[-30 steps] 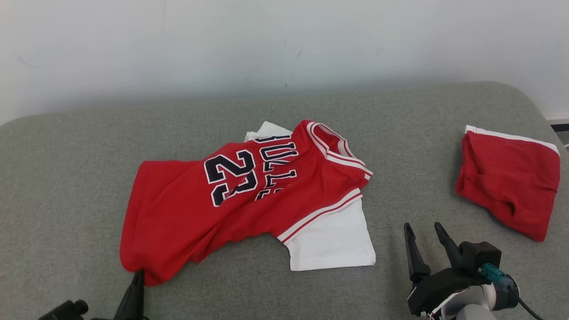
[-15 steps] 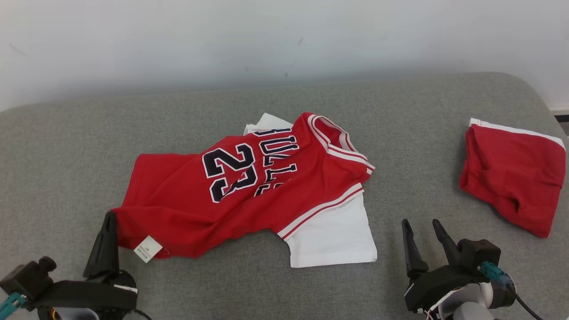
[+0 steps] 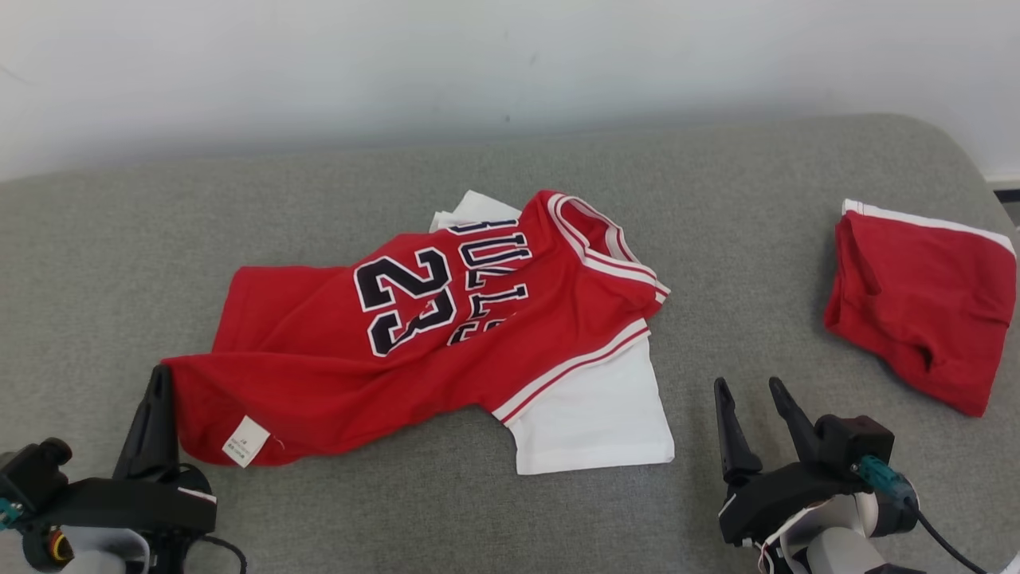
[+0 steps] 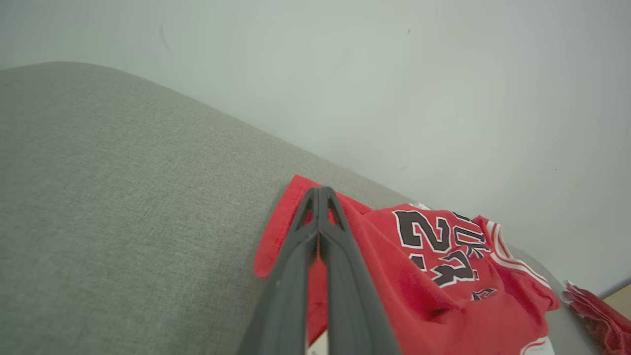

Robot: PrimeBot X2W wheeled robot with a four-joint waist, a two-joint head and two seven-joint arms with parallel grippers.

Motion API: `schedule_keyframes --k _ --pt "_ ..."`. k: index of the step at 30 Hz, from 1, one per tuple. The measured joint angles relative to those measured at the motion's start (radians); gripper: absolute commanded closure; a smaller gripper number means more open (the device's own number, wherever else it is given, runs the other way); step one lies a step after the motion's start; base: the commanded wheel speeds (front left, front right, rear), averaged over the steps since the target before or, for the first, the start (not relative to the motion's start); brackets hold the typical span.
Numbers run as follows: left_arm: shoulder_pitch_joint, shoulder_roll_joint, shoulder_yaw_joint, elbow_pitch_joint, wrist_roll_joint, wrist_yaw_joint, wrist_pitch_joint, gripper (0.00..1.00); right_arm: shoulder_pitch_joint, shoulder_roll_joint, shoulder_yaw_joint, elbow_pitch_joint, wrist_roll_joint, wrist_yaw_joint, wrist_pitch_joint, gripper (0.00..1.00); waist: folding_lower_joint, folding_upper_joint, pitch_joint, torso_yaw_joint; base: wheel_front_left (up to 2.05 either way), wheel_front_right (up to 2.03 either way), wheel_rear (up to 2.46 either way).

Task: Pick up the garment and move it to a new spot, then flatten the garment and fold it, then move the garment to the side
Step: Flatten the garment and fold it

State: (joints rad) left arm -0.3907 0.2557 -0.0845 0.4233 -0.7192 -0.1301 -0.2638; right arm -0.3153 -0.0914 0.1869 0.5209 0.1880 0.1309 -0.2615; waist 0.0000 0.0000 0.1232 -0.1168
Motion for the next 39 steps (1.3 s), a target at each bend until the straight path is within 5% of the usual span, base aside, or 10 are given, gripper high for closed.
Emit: schedule_keyframes --k 13,15,16,23,39 --pt "-0.044 -0.024 0.109 0.186 0.15 0.0 0.0 1.0 -0.022 -0.01 -0.016 -0.014 -0.013 0.0 0.0 0.0 0.0001 0.0001 0.073 -0.042 0.0 0.0 0.0" --pt "-0.042 -0.031 0.121 0.185 0.159 0.0 0.0 0.56 -0.021 -0.009 -0.017 -0.014 -0.013 0.0 0.0 0.0 0.0001 0.0001 0.071 -0.041 0.0 0.0 0.0" --pt "-0.038 -0.036 0.14 0.182 0.174 0.0 0.0 0.0 -0.021 -0.008 -0.018 -0.014 -0.013 0.0 0.0 0.0 0.0001 0.0 0.067 -0.04 0.0 0.0 0.0" --pt "0.06 -0.089 0.234 0.079 0.282 0.0 0.0 0.0 0.008 0.003 -0.014 -0.012 -0.01 0.0 0.0 0.0 -0.0001 0.0 0.019 -0.017 0.0 0.0 0.0" --pt "0.269 -0.18 0.271 -0.102 0.416 0.0 0.0 0.0 0.087 0.018 -0.011 -0.002 0.015 0.0 0.0 0.0 -0.0002 -0.0001 -0.101 0.055 0.0 0.0 0.0"
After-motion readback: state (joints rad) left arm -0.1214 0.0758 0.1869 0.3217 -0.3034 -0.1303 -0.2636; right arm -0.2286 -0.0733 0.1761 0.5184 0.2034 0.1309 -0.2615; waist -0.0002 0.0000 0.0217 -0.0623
